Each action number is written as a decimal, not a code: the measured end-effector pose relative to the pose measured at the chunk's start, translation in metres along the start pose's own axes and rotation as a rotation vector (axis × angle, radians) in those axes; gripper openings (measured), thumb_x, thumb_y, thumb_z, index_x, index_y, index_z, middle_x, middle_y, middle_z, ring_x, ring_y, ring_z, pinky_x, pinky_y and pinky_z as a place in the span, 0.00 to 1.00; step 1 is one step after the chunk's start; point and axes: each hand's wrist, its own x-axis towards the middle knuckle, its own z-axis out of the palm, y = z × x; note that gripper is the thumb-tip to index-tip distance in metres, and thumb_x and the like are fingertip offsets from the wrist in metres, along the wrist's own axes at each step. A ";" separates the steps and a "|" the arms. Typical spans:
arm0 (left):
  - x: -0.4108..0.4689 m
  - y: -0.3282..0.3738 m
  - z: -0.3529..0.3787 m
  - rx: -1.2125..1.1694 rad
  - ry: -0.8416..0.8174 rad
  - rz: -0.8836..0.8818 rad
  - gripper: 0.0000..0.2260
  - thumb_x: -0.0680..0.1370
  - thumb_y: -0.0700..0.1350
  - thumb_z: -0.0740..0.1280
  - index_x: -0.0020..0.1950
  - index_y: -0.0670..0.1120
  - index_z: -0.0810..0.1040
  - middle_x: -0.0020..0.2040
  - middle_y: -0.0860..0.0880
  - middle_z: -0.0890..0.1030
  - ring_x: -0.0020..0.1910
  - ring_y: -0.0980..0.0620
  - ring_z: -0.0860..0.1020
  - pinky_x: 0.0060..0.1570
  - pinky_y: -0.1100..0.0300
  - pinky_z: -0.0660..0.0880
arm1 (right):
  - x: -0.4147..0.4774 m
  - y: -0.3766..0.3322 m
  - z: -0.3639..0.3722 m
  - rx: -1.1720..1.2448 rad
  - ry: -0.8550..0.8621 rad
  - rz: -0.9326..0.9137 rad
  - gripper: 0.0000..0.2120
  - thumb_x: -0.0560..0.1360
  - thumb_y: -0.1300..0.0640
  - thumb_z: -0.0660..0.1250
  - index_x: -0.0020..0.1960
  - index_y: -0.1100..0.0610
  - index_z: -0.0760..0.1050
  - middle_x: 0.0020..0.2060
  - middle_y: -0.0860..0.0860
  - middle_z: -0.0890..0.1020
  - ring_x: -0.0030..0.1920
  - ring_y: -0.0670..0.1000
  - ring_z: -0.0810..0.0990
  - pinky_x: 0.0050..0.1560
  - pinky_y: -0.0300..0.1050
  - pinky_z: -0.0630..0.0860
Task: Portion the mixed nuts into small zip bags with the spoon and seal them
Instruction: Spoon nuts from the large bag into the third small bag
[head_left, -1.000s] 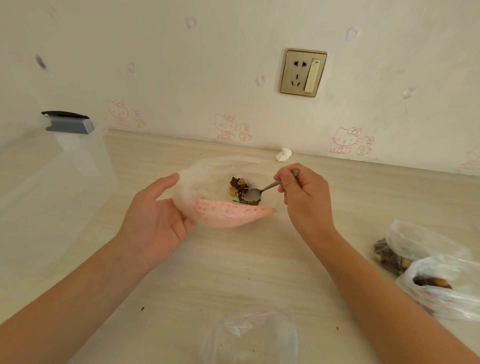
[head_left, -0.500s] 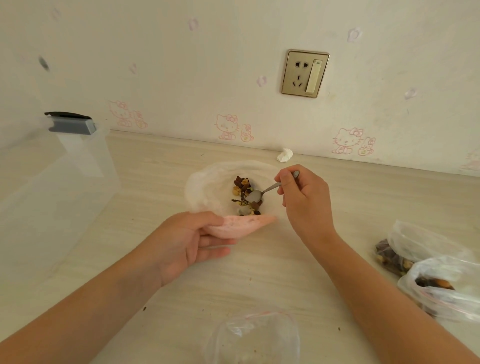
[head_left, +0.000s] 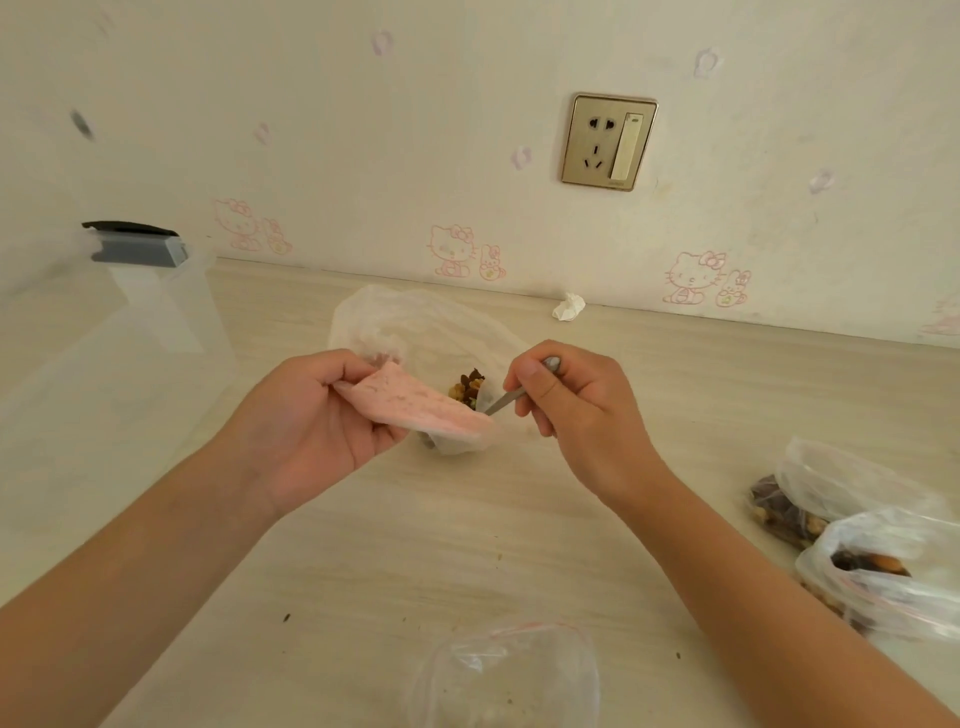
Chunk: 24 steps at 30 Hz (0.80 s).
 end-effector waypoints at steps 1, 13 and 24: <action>0.000 0.002 -0.001 -0.008 -0.026 0.009 0.11 0.72 0.35 0.63 0.53 0.41 0.76 0.44 0.46 0.82 0.39 0.50 0.82 0.40 0.55 0.81 | 0.000 0.001 0.002 -0.052 -0.004 0.004 0.12 0.83 0.57 0.63 0.43 0.53 0.82 0.33 0.50 0.81 0.31 0.44 0.73 0.35 0.40 0.70; -0.001 -0.002 -0.005 0.685 0.210 0.027 0.08 0.77 0.32 0.69 0.56 0.33 0.81 0.49 0.39 0.86 0.47 0.44 0.87 0.42 0.53 0.86 | -0.004 -0.001 0.004 0.114 0.077 -0.078 0.12 0.84 0.57 0.62 0.46 0.56 0.82 0.34 0.50 0.82 0.29 0.49 0.72 0.31 0.38 0.68; 0.007 -0.012 -0.013 0.630 0.313 0.064 0.12 0.75 0.26 0.59 0.49 0.39 0.77 0.37 0.46 0.81 0.34 0.51 0.84 0.34 0.56 0.83 | -0.003 0.000 0.004 -0.075 0.133 -0.035 0.11 0.84 0.55 0.64 0.46 0.53 0.82 0.34 0.46 0.82 0.33 0.43 0.76 0.38 0.38 0.69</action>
